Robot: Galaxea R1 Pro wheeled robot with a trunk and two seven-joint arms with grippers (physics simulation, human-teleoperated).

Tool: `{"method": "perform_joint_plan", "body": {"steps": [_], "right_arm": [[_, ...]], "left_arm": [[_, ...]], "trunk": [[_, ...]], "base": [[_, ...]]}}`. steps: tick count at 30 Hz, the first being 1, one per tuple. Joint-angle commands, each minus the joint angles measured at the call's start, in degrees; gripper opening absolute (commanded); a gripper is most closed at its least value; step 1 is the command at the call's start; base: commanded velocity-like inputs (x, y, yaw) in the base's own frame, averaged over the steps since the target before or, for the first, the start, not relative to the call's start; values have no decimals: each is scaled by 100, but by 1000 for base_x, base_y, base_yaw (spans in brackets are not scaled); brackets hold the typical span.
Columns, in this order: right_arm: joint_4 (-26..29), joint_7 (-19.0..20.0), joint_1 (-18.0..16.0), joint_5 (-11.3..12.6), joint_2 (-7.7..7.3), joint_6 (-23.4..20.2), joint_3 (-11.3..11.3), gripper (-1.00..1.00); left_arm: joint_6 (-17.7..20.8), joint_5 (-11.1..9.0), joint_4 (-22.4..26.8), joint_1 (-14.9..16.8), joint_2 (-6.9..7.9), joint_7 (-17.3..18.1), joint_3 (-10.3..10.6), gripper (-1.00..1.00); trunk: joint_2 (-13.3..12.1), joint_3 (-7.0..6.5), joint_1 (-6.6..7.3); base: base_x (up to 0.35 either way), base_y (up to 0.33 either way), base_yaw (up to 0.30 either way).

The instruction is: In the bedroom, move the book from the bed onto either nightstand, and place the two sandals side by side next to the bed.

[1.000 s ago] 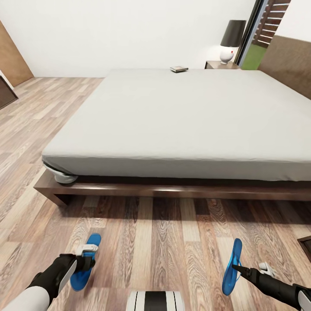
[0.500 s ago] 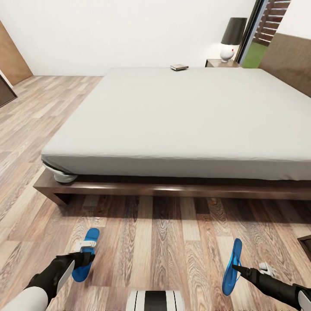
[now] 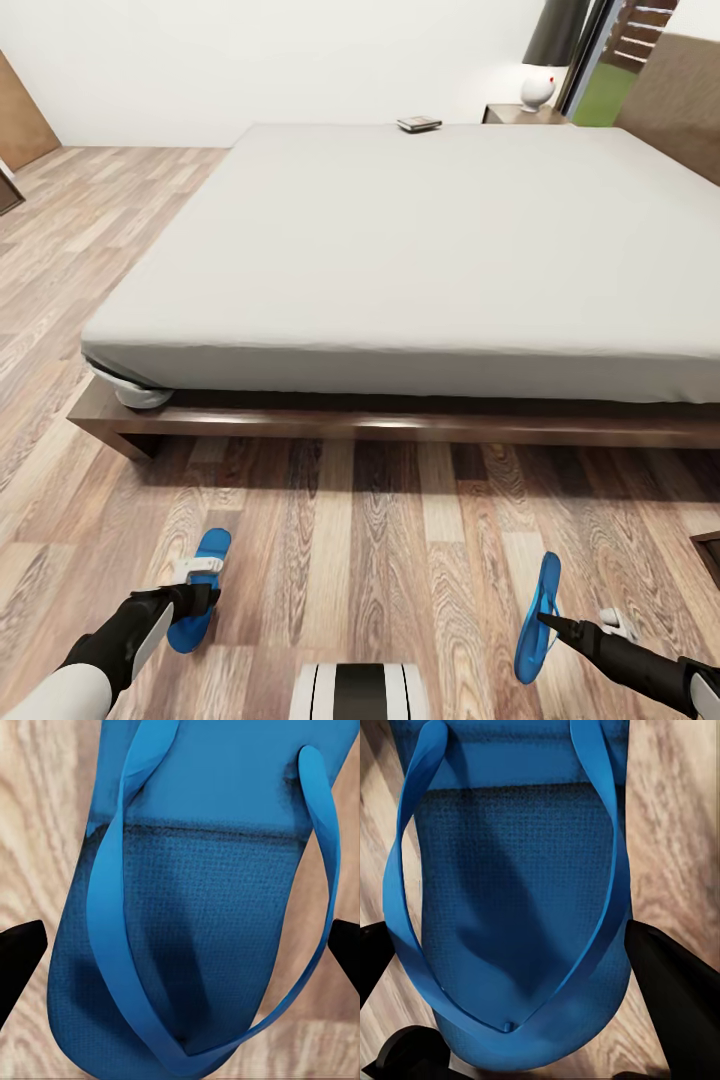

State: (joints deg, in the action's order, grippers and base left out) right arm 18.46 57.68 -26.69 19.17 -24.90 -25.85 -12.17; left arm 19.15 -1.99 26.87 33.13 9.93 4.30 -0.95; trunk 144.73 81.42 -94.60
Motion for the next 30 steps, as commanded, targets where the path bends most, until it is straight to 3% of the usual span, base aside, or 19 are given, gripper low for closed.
{"method": "perform_joint_plan", "body": {"steps": [1, 11, 23, 30], "right_arm": [[-1, 6, -3, 34, -2, -52, -13, -100], [-1, 6, -2, 34, 2, -52, -13, -100], [-1, 6, -3, 34, 6, -52, -12, -100], [-1, 6, -3, 34, 4, -52, -13, -100]], "left_arm": [[36, -19, 11, 0, 0, 20, -11, -100], [32, -11, 20, 0, 0, 18, -10, -100], [35, -6, 20, 0, -3, 18, -5, -100], [20, 3, 20, 0, 0, 7, -10, -100]], "trunk": [[3, 26, -1], [3, 26, -1], [3, 26, -1], [3, 26, -1]], "base": [[0, 0, 0], [0, 11, 0], [0, 219, 0], [51, 57, 0]]}}
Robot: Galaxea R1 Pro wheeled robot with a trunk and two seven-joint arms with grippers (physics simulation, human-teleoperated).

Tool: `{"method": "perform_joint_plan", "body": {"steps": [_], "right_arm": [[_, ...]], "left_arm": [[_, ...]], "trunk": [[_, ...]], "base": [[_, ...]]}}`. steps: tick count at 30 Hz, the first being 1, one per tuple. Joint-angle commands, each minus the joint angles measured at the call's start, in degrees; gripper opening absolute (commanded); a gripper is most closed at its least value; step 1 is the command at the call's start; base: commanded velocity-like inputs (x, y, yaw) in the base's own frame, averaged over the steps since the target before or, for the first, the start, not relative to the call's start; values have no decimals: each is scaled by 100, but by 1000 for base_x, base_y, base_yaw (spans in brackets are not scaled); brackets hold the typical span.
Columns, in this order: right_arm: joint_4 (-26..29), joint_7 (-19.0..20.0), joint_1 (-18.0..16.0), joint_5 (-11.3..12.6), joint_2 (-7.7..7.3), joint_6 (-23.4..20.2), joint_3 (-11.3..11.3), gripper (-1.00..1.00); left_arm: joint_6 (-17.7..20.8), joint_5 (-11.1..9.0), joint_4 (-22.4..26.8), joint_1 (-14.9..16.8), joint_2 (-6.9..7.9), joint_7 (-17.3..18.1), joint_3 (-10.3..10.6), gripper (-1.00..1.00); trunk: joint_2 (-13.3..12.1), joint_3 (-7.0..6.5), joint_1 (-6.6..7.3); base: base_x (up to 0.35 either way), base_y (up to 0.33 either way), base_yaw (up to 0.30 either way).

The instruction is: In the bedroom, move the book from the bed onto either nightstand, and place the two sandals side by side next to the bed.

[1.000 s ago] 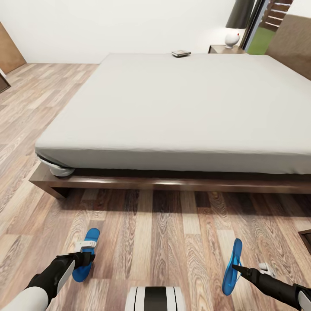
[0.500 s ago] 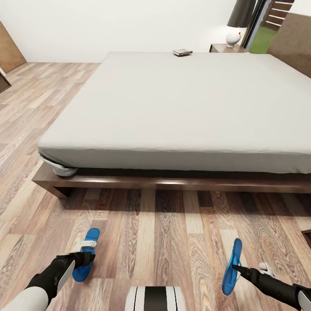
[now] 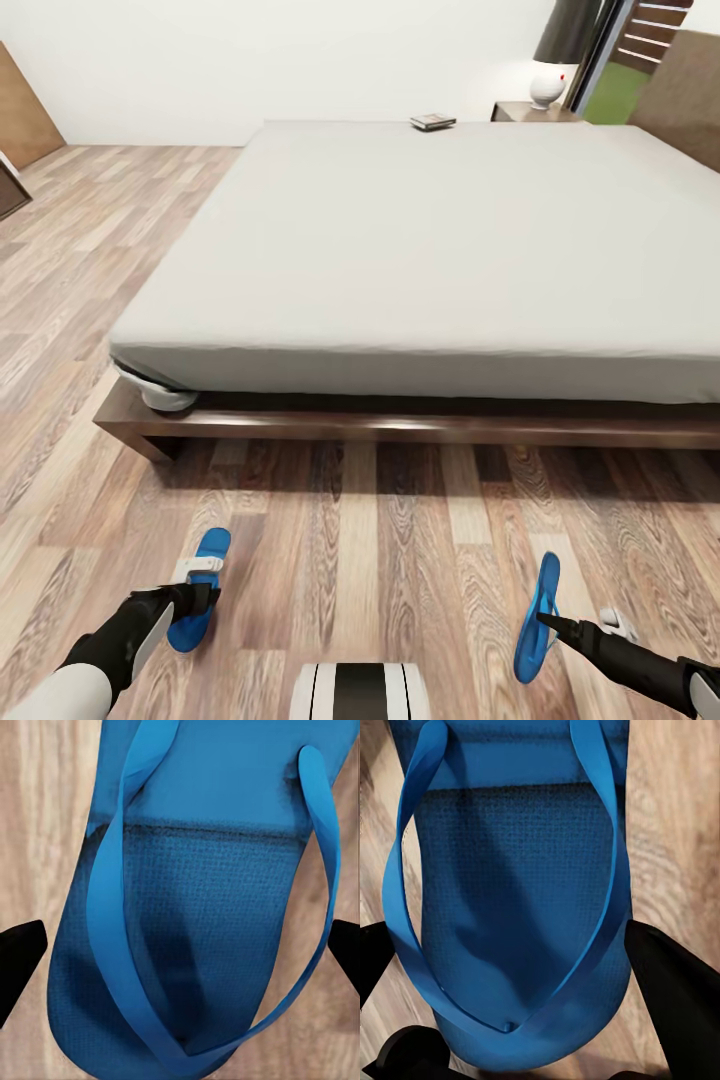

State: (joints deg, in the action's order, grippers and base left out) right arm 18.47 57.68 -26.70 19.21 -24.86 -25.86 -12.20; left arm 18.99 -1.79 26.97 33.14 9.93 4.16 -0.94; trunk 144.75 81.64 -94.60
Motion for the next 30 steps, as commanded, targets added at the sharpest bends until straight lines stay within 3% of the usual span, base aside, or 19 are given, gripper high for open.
{"method": "perform_joint_plan", "body": {"steps": [1, 12, 24, 25, 28, 30], "right_arm": [[-1, 6, -2, 30, 3, -51, -10, -100], [-1, 6, -2, 30, -1, -51, -11, -100], [-1, 6, -1, 30, -1, -51, -11, -100], [-1, 6, 0, 30, 0, -51, -11, -100], [-1, 6, -2, 30, 0, -51, -11, -100], [-1, 6, 0, 30, 0, -51, -9, -100]], "left_arm": [[36, -16, 10, 0, 0, 18, -14, -100], [26, -15, 12, 0, 0, 14, -10, -100], [60, -40, 11, 0, 8, 8, -45, -100], [69, -51, 10, 0, 17, 8, -124, -100], [77, -95, 10, 0, 20, 0, -703, -100], [78, -106, 10, 0, 19, -6, -894, -100]], "trunk": [[1, 4, -1], [1, 4, -1], [1, 4, -1], [1, 4, -1], [1, 4, -1], [1, 4, -1]], "base": [[250, 4, 0], [298, 1, 0], [20, 0, 0], [0, 0, 0], [0, 0, 0], [0, 0, 0]]}}
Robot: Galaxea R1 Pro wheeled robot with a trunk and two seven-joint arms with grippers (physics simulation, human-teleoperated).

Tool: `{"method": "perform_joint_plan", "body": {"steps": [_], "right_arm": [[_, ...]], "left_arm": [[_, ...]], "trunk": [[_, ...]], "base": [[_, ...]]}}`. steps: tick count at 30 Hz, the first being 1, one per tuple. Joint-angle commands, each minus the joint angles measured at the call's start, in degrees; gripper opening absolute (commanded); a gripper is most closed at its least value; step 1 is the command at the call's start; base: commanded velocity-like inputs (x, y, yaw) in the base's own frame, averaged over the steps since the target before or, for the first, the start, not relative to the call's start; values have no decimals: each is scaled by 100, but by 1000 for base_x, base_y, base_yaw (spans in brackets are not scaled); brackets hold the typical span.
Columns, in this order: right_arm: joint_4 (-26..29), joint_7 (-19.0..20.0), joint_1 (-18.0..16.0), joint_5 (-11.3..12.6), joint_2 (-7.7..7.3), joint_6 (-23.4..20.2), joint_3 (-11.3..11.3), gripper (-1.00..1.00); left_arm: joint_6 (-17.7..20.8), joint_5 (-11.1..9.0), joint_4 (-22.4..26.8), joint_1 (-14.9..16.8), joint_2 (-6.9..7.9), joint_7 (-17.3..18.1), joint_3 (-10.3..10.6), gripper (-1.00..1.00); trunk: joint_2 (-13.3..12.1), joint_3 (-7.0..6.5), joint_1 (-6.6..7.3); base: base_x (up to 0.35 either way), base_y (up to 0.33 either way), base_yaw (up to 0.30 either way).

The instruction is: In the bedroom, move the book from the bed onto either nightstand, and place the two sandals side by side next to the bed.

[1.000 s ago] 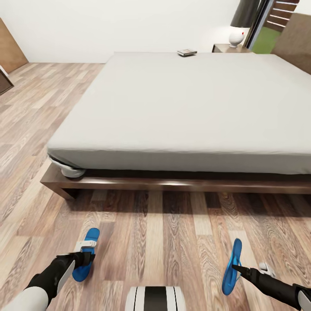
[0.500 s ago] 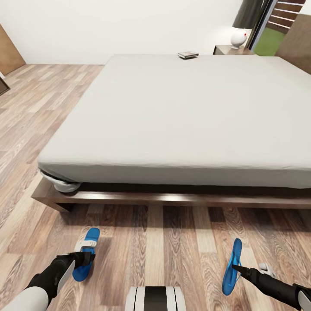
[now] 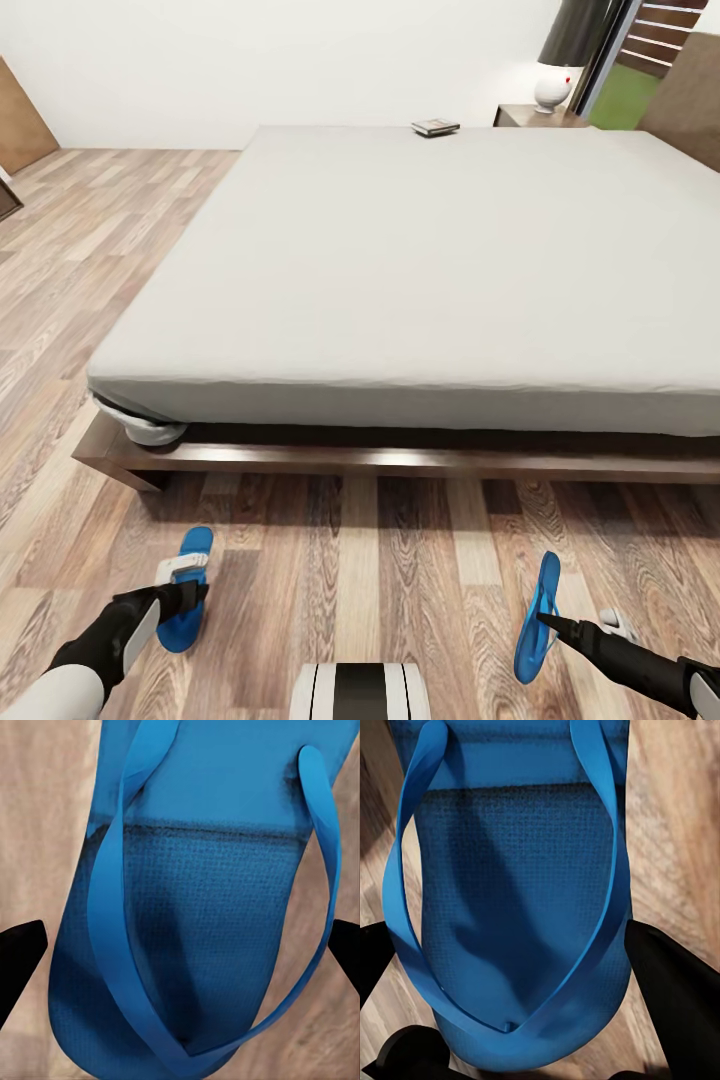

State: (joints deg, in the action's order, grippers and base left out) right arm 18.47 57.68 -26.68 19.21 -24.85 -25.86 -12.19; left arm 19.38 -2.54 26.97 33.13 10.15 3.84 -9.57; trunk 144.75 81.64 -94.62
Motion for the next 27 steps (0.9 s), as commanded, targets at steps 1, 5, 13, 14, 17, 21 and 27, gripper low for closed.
{"method": "perform_joint_plan", "body": {"steps": [1, 5, 13, 14, 17, 21, 27], "right_arm": [[-2, 6, -3, 30, -1, -51, -11, -100], [-2, 6, 0, 30, -1, -51, -11, -100], [-2, 6, -2, 30, -1, -51, -12, -100], [-2, 6, -3, 30, -1, -51, -10, -100], [-2, 6, -3, 30, 2, -51, -11, -100], [-2, 6, -2, 30, 0, -51, -11, -100], [-2, 6, -2, 30, -2, -51, -11, -100]], "left_arm": [[40, -32, 10, 0, -3, 24, -65, -100], [44, -32, 10, 0, -22, 21, -116, -100], [40, -27, 18, 0, -29, 12, -124, -100], [40, -27, 18, 0, -30, 12, -124, -100], [40, -27, 18, 0, -32, 11, -124, -100], [40, -20, 18, 0, -33, 11, -124, -100], [40, -21, 18, 0, -30, 11, -124, -100]], "trunk": [[1, 4, 1], [1, 4, 1], [1, 4, 1], [3, 26, -2], [7, 92, -9], [12, 181, -20], [20, 314, -35]], "base": [[0, 0, 0], [0, 0, 0], [0, 0, 0], [0, 0, 0], [0, 0, 0], [0, 0, 0], [0, 0, 0]]}}
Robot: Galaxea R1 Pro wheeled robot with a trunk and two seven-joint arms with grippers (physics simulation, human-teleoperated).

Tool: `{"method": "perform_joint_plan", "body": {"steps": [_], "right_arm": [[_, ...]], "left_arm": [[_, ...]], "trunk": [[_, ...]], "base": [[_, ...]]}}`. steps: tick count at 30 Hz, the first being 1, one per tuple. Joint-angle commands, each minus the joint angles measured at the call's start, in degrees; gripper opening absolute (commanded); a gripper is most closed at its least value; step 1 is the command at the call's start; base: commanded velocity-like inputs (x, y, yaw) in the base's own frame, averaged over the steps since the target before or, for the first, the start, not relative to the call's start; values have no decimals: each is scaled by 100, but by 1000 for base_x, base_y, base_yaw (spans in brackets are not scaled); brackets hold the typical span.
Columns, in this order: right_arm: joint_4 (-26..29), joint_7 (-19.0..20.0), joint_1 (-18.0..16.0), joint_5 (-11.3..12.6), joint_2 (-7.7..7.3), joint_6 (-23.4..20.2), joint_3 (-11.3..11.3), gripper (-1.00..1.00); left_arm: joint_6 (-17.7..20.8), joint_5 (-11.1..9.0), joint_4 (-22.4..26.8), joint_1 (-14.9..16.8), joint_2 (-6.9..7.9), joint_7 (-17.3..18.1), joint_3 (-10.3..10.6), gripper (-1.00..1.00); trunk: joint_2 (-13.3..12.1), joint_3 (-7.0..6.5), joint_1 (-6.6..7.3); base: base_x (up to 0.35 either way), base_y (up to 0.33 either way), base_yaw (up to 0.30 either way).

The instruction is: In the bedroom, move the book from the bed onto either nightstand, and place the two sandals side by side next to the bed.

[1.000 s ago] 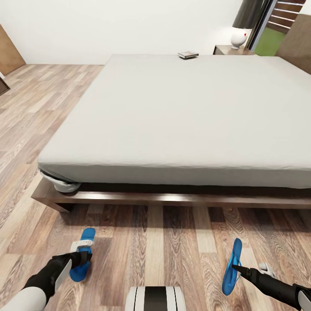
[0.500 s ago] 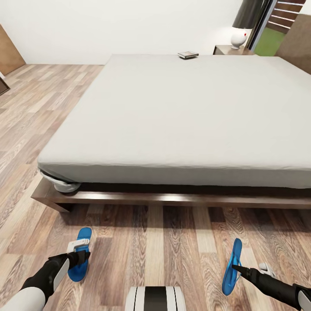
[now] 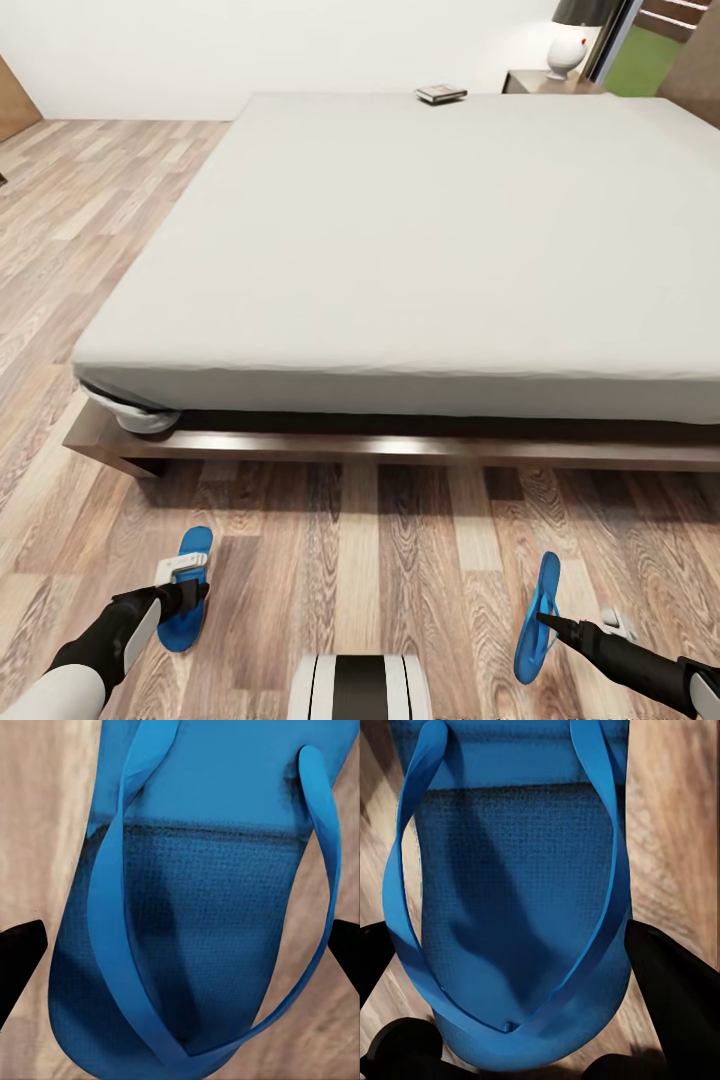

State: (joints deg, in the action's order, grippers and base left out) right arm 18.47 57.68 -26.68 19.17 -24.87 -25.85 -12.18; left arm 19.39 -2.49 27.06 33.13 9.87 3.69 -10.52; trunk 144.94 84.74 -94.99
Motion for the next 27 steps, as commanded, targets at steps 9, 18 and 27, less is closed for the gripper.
{"method": "perform_joint_plan", "body": {"steps": [9, 18, 27], "right_arm": [[7, 316, -4, 34, -31, -56, -14, -100], [-9, 1782, -1, 34, -243, -69, -13, -100], [-10, 1808, -4, 33, -241, -70, -5, -100]], "left_arm": [[39, -32, 10, 1, -2, 32, -29, -100], [36, -32, 10, 1, -3, 35, -21, -100], [32, -32, 10, 1, -4, 35, -20, -100]], "trunk": [[14, 203, -22], [16, 248, -27], [23, 359, -40]], "base": [[0, 0, 0], [0, 0, 0], [0, 0, 0]]}}
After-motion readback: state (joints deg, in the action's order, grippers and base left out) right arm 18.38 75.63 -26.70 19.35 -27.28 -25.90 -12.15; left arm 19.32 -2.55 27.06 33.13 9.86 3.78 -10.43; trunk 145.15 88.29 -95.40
